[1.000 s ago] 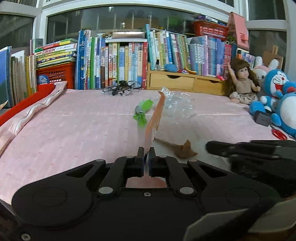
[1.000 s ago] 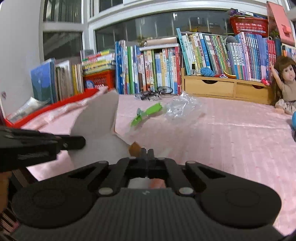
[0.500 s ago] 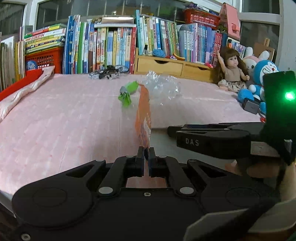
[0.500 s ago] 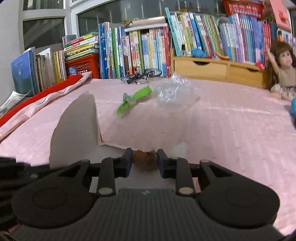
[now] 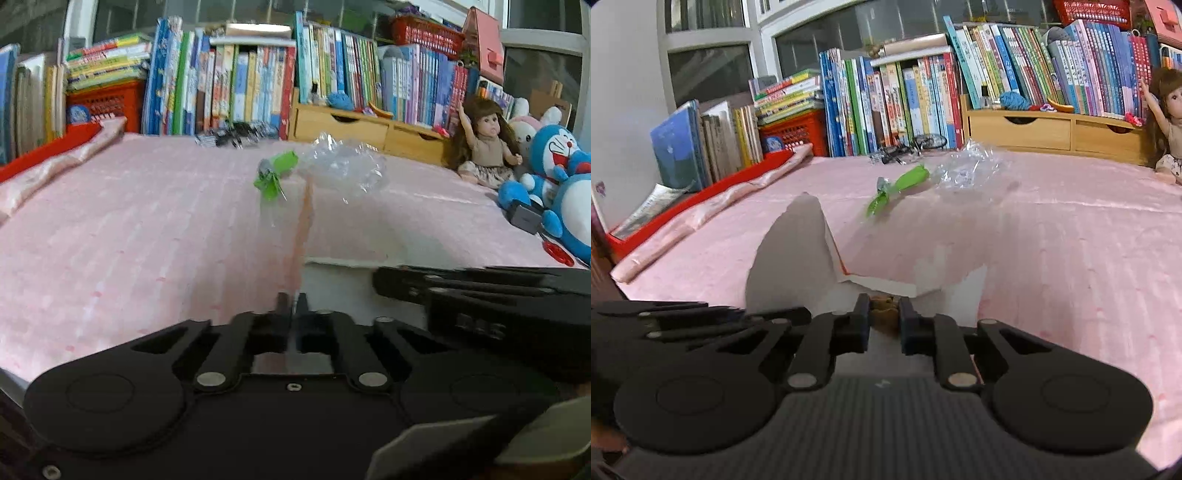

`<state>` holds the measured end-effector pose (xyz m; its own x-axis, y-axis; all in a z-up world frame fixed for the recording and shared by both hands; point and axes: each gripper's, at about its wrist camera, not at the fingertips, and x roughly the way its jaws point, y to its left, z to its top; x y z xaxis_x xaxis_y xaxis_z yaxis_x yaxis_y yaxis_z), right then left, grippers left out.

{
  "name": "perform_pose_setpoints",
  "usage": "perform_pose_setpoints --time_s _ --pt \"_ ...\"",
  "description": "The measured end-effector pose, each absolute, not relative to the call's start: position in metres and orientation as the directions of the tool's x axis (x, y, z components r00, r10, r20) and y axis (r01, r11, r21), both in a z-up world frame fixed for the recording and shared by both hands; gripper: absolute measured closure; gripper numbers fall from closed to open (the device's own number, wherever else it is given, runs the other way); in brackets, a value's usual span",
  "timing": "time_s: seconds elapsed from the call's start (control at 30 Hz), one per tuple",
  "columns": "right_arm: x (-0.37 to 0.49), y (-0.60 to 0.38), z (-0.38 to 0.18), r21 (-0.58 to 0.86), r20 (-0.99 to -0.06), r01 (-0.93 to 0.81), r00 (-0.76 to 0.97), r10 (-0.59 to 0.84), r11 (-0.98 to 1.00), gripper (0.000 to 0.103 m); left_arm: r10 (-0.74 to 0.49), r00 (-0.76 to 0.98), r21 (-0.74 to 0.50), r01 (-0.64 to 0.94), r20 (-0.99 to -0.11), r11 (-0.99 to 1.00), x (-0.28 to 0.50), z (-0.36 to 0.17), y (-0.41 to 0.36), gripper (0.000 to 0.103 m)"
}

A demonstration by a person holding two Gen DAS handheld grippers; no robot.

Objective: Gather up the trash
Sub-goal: 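Lower both held items into the black bin and open both tools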

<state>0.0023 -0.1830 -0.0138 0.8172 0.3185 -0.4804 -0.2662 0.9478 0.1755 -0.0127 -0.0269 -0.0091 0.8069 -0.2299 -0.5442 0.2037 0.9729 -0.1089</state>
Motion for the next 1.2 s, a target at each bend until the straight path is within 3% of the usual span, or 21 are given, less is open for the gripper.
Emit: perform_pose_setpoints --time_s 0.43,0.8,1.2 --pt "-0.084 -0.21 -0.006 0.235 -0.448 -0.285 0.817 0.364 0.929 0.084 -0.212 0.824 -0.12 0.175 -0.526 0.977 -0.087 0.016 0.0 0.102" --pt "-0.141 -0.22 -0.049 0.287 -0.557 -0.223 0.752 0.352 0.932 0.084 -0.196 0.744 -0.023 0.236 -0.639 0.971 -0.176 -0.007 0.01 0.102" --pt "-0.138 -0.225 -0.09 0.314 -0.647 -0.151 0.688 0.328 0.937 0.084 -0.205 0.598 0.005 0.33 -0.775 0.944 -0.177 -0.061 -0.015 0.103"
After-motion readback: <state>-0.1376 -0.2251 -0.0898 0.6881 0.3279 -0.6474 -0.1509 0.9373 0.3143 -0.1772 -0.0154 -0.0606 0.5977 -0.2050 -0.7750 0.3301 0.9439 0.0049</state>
